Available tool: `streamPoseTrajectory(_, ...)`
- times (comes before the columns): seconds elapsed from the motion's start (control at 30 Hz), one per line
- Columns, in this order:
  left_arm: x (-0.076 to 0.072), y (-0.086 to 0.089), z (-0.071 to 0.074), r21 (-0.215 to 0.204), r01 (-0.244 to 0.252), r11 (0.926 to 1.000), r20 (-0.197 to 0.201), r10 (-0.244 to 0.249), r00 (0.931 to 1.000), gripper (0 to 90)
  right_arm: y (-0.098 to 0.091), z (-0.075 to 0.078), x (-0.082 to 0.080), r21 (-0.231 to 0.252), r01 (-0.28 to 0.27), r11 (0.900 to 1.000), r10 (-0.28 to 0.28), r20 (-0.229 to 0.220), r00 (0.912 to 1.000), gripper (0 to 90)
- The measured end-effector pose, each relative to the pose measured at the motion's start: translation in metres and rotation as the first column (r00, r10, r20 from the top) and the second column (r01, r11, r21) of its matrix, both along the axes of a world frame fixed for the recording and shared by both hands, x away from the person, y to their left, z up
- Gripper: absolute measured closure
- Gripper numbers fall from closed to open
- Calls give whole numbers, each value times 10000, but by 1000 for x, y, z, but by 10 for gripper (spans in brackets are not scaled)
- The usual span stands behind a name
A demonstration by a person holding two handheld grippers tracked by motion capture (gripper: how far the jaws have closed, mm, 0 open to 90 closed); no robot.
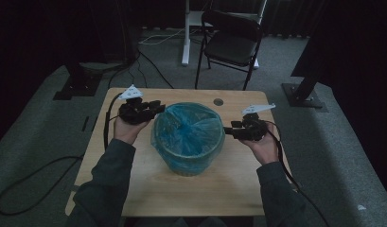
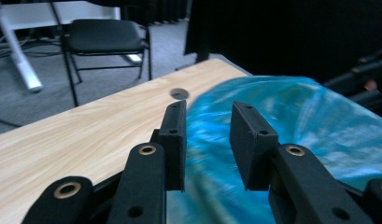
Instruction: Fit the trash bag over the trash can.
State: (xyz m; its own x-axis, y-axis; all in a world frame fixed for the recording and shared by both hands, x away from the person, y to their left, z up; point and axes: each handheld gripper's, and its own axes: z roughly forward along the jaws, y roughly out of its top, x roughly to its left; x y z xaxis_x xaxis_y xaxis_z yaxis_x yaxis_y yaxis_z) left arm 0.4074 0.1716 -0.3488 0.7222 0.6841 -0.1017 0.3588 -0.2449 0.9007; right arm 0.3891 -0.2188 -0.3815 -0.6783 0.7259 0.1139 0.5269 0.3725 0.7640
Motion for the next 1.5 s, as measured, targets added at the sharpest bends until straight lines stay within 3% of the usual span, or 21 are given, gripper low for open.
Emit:
streamPoseTrajectory(0.13, -1, -29, 10, 939, 642, 9935, 144, -658, 9977, 664, 1, -1, -6, 26, -96, 10000, 95, 109, 9999, 536)
streamPoseTrajectory(0.23, -1, -46, 11, 1473, 1194, 9818, 50, -1215, 9926, 664, 1, -2, -6, 95, -89, 9999, 88, 107, 9999, 536)
streamPoseTrajectory(0.37, 0, -66, 9, 2433, 1756, 9539, -125, -1780, 9840, 681, 0, -4, -7, 130, -232, 9996, 231, 71, 9997, 535)
streamPoseTrajectory(0.5, -1, -80, 7, 3103, 2101, 9271, -312, -2109, 9770, 697, -1, -7, -10, 150, -359, 9992, 358, 73, 9993, 535)
streamPoseTrajectory(0.53, -1, -80, 7, 3103, 2101, 9271, -312, -2109, 9770, 699, -1, -7, -10, 150, -359, 9992, 358, 73, 9993, 535)
streamPoseTrajectory(0.57, -1, -86, 7, 3451, 2269, 9107, -373, -2283, 9729, 699, -1, -9, -11, 142, -384, 9992, 382, 82, 9992, 534)
streamPoseTrajectory(0.6, -2, -89, 7, 3621, 2317, 9029, -377, -2341, 9715, 699, -1, -9, -11, 147, -370, 9992, 369, 64, 9993, 534)
streamPoseTrajectory(0.7, -1, -96, 8, 3925, 2453, 8864, -453, -2477, 9678, 692, -2, -10, -12, 225, -386, 9990, 385, 72, 9992, 531)
streamPoseTrajectory(0.73, -1, -96, 8, 3925, 2453, 8864, -453, -2477, 9678, 692, -2, -10, -12, 225, -386, 9990, 385, 72, 9992, 531)
streamPoseTrajectory(0.9, 3, -111, 2, 4823, 2662, 8346, -764, -2626, 9619, 685, -5, -8, -14, 301, -369, 9989, 367, 98, 9993, 530)
streamPoseTrajectory(1.03, 4, -122, -1, 5371, 2623, 8017, -690, -2682, 9609, 679, -8, -10, -15, 385, -327, 9987, 324, 78, 9994, 529)
streamPoseTrajectory(1.13, 6, -129, -5, 5766, 2691, 7714, -856, -2705, 9589, 679, -9, -11, -16, 407, -308, 9987, 306, 58, 9995, 529)
streamPoseTrajectory(1.17, 7, -131, -8, 5939, 2755, 7559, -999, -2705, 9575, 679, -9, -11, -16, 438, -288, 9986, 286, 51, 9996, 529)
streamPoseTrajectory(1.23, 8, -135, -12, 6448, 2758, 7128, -1171, -2645, 9573, 675, -10, -11, -17, 452, -287, 9986, 285, 47, 9996, 529)
streamPoseTrajectory(1.37, 10, -140, -15, 6802, 2881, 6740, -1450, -2616, 9542, 661, -10, -11, -17, 462, -290, 9985, 287, 66, 9996, 529)
streamPoseTrajectory(1.4, 11, -143, -18, 7050, 2874, 6483, -1581, -2514, 9549, 660, -10, -11, -17, 467, -294, 9985, 290, 79, 9995, 529)
streamPoseTrajectory(1.43, 11, -143, -18, 7050, 2874, 6483, -1581, -2514, 9549, 645, -10, -11, -17, 467, -294, 9985, 290, 79, 9995, 529)
streamPoseTrajectory(1.5, 12, -146, -19, 7242, 2874, 6269, -1668, -2452, 9550, 644, -10, -10, -17, 446, -323, 9985, 319, 82, 9995, 528)
